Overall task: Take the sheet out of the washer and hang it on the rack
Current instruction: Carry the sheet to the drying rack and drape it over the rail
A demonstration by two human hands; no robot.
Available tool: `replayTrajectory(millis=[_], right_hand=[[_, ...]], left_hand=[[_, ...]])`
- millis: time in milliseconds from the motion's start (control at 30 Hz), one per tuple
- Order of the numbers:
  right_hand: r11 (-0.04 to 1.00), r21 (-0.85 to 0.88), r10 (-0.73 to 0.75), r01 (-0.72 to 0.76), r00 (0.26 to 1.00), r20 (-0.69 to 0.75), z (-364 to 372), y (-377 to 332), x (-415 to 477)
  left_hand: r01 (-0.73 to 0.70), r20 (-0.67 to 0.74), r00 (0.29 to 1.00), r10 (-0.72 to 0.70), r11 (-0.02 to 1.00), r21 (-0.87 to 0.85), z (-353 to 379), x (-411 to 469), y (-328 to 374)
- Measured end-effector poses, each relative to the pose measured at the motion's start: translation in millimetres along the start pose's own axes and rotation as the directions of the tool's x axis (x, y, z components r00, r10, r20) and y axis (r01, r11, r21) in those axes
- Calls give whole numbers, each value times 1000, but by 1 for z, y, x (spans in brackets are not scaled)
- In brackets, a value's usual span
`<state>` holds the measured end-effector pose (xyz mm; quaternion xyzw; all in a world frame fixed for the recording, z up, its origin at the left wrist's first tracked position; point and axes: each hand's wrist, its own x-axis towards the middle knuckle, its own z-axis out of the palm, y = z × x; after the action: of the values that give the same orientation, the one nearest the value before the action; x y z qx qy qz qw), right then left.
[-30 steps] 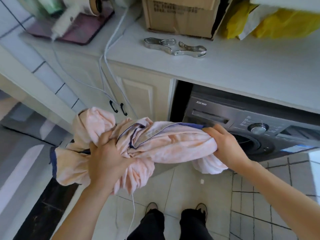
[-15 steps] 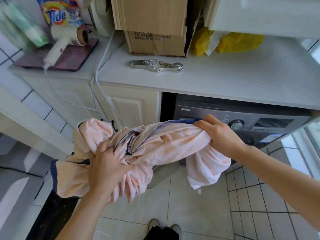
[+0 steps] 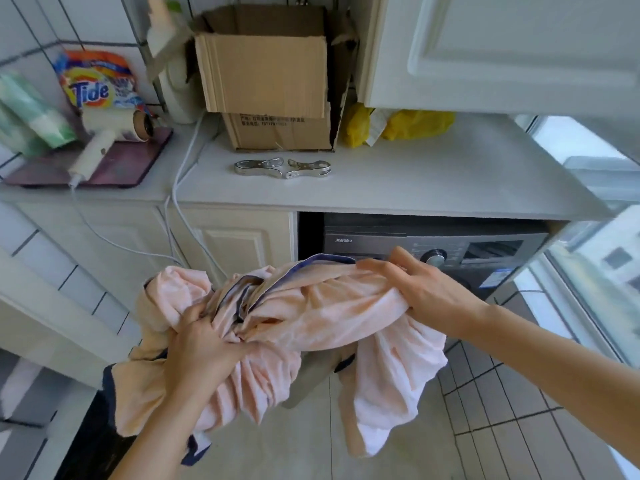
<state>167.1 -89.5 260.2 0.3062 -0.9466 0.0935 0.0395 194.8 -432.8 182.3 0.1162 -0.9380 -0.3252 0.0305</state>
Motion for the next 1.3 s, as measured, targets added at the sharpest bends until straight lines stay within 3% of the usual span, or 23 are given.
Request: replayTrajectory(millis=[100,200,333,633,800,967,1300], right_hand=[[991,-113,-72,77,996,46,-13,-25,-10],[963,-206,-150,173,981,126,-21,-48,-18],[840,-443,-266,314,949,168,-25,-74,-24],[614,-670,-395,416,898,195,-75,-102,-31],[444,-808,-344,387,906,245,-137,-110,-40],[352,-845,-189,402,915,356,-190,-113,-41],[299,-882,-24,364,927,374,-284,-93,-64]], left_hand=[[-44,28,998,48,992,-115,-13,3,-5],[-123,44,991,129,985,-123,-31,5,-9],[-159,49,985,168,975,-152,-59,3,-3],[-358,5,931,364,920,-159,-104,4,50],[-408,18,905,424,881,-240,-114,10,88],[-406,14,900,436,847,-344,-115,11,131],[-410,-7,880,475,753,-514,-113,5,226]])
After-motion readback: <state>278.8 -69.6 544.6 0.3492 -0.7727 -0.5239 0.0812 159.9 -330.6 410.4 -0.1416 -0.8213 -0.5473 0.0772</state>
